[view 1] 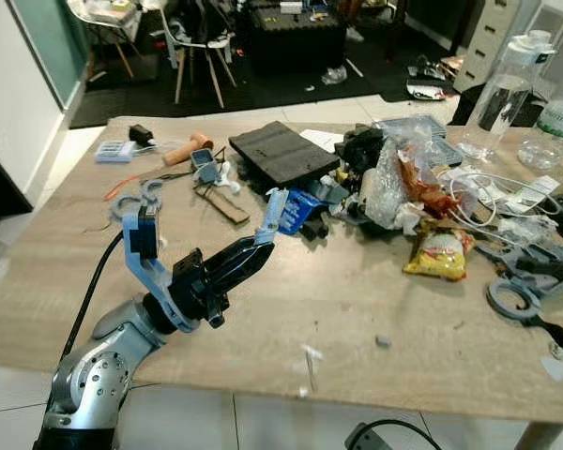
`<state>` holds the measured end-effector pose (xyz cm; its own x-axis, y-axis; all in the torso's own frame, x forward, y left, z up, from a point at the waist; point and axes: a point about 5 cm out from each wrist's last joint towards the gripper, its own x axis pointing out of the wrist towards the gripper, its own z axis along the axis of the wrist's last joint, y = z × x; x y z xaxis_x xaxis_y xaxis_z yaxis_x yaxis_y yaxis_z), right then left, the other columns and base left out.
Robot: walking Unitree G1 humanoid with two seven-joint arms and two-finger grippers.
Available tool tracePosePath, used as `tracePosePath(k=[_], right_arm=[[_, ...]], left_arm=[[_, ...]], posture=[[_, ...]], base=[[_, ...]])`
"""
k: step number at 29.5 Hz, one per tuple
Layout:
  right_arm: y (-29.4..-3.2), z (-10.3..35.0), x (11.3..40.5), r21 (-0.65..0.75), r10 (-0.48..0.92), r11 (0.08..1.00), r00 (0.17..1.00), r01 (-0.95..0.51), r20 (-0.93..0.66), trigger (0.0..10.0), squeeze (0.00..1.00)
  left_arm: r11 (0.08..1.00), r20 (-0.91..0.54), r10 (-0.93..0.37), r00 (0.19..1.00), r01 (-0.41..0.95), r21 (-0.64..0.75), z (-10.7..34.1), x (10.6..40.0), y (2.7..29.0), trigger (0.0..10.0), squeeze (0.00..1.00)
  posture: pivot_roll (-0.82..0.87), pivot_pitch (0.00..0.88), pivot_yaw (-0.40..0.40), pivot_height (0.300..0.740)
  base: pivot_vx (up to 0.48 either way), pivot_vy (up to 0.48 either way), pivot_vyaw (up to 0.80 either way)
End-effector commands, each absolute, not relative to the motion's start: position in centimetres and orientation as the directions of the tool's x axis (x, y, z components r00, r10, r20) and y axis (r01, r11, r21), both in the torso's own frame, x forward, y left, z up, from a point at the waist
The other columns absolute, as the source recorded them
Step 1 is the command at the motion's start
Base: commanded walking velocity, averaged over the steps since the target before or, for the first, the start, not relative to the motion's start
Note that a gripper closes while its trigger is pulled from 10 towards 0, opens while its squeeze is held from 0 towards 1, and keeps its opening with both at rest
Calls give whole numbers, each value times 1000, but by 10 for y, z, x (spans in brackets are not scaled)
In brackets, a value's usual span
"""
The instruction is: Picking trash to rubbish bin
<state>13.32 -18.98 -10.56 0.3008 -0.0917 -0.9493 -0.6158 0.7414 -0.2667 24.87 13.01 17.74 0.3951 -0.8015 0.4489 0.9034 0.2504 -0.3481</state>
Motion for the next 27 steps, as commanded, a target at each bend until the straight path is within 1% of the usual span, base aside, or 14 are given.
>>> tracePosePath(k=[1,8,11,20,23,26,27], right_arm=[[-178,-108,130,-225,-43,738,288,-637,-957,10000,0],[-178,-107,132,-226,-41,735,290,-640,-956,10000,0],[-178,-107,133,-226,-39,731,291,-644,-956,10000,0],[-177,-107,134,-223,-35,728,290,-648,-956,10000,0],[-177,-107,134,-220,-31,728,289,-650,-957,10000,0],[-176,-107,134,-217,-28,728,287,-651,-957,10000,0],[-176,-107,134,-217,-28,728,287,-651,-957,10000,0]], left_arm=[[271,449,-795,409,900,-340,178,249,132,10000,0],[299,432,-790,434,889,-346,175,248,136,10000,0],[324,418,-785,456,879,-350,174,248,143,10000,0],[342,399,-786,473,869,-357,171,246,148,10000,0],[362,364,-791,491,856,-369,166,243,152,10000,0],[405,300,-790,534,823,-399,152,242,161,10000,0],[405,300,-790,534,823,-399,152,242,161,10000,0]], posture=[[-13,35,27,740],[-4,34,26,740],[6,35,27,740],[16,38,32,740],[23,39,37,740],[31,41,43,740],[31,41,43,740]], base=[[-480,0,0],[-480,0,0],[-480,0,0],[-480,0,0],[-480,0,0],[-480,0,0],[-480,0,0]])
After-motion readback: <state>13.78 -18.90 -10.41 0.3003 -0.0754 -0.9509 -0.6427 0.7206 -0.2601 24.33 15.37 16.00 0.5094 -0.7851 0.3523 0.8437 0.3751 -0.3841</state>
